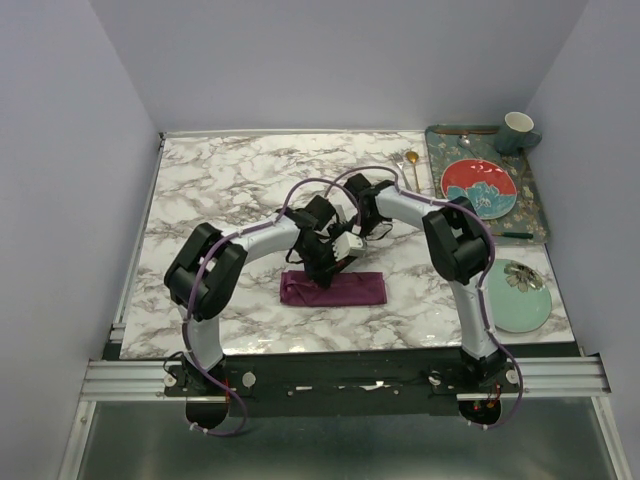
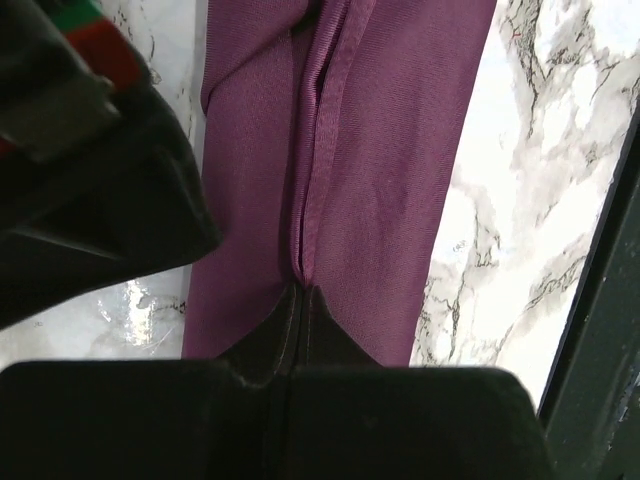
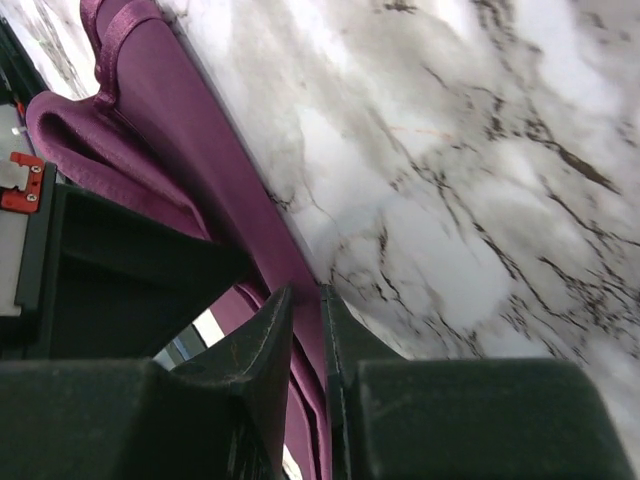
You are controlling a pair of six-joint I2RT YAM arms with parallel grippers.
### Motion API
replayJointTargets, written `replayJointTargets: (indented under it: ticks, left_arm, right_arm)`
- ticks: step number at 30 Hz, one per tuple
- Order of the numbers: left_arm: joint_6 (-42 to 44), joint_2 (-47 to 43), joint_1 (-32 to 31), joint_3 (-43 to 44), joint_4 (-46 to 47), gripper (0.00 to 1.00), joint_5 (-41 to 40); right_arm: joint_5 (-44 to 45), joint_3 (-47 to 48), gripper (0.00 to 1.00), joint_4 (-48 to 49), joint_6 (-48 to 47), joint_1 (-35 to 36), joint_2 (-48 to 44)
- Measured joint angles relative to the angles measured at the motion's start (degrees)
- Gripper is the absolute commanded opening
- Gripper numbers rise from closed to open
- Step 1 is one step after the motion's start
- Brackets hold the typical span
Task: Fold the napkin into a case and place the utensils inside
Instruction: Fold the 2/3-rectangle-folded napkin at the center of the board.
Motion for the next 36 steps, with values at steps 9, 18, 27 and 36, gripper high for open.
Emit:
replayJointTargets:
  ticks: [9, 18, 27, 36]
  left_arm:
    - [-1.0, -1.4, 0.0, 0.9, 0.0, 0.00, 0.3]
    - [-0.9, -1.0, 0.4, 3.2, 0.4, 0.00, 0.2]
    - [-0.5, 1.3, 0.9, 3.8, 1.7, 0.00, 0.2]
    - [-0.5, 1.6, 1.0, 3.7, 1.7, 0.00, -0.3]
  right_arm:
    - [0.0, -0.7, 0.21, 0.8, -1.0, 0.6, 0.1]
    - [-1.2, -1.7, 0.20, 0.9, -1.7, 0.5, 0.1]
    - [-1.7, -1.8, 0.19, 0.9, -2.5, 0.3, 0.1]
    - [-1.7, -1.8, 0.19, 0.8, -2.8, 0.3, 0.1]
